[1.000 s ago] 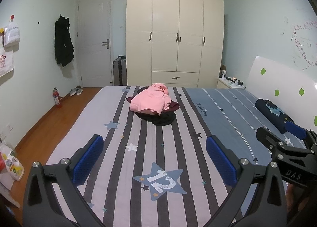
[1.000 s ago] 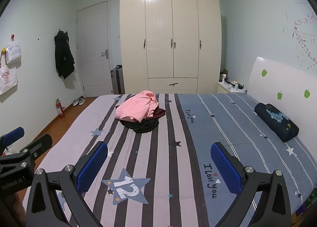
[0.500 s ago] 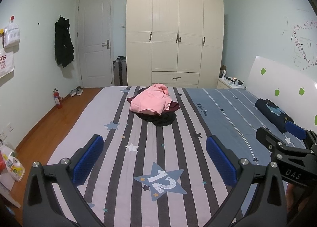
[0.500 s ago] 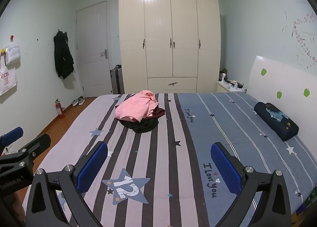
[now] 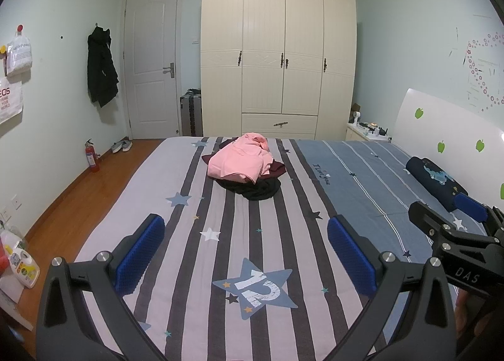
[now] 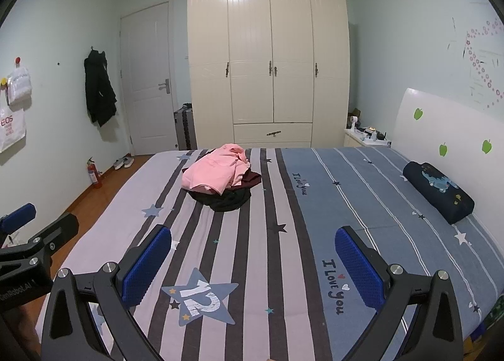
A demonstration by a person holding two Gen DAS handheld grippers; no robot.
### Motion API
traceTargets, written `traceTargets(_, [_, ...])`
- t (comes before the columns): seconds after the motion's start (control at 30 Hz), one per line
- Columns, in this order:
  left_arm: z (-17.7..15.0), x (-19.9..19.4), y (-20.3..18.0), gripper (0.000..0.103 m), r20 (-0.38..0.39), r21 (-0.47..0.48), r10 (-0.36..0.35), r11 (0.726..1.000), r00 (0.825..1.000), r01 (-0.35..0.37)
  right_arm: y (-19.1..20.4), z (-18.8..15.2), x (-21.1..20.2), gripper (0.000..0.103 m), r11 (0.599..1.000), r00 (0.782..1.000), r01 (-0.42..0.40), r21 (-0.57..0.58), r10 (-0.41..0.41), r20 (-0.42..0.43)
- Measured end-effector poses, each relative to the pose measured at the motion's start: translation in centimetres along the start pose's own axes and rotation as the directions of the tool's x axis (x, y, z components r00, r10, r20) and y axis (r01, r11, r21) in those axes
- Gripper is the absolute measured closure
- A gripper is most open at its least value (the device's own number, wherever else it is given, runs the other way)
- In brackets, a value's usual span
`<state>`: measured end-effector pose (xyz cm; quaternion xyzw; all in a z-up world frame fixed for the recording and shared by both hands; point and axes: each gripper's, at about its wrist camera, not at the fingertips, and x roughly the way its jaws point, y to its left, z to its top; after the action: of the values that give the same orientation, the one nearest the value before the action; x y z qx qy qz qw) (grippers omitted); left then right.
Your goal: Fold clothes
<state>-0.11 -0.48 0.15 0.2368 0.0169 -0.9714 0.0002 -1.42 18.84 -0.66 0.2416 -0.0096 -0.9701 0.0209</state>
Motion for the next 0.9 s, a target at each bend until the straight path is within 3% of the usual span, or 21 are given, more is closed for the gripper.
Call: traceTargets(0.9, [-0.34, 0.29, -0.21, 0.001, -0.013, 0.001, 0.006, 1.0, 1.0, -0.006, -0.39, -0.03, 0.48, 0.0, 1.0, 1.0, 0.005, 0.012, -0.005, -0.019])
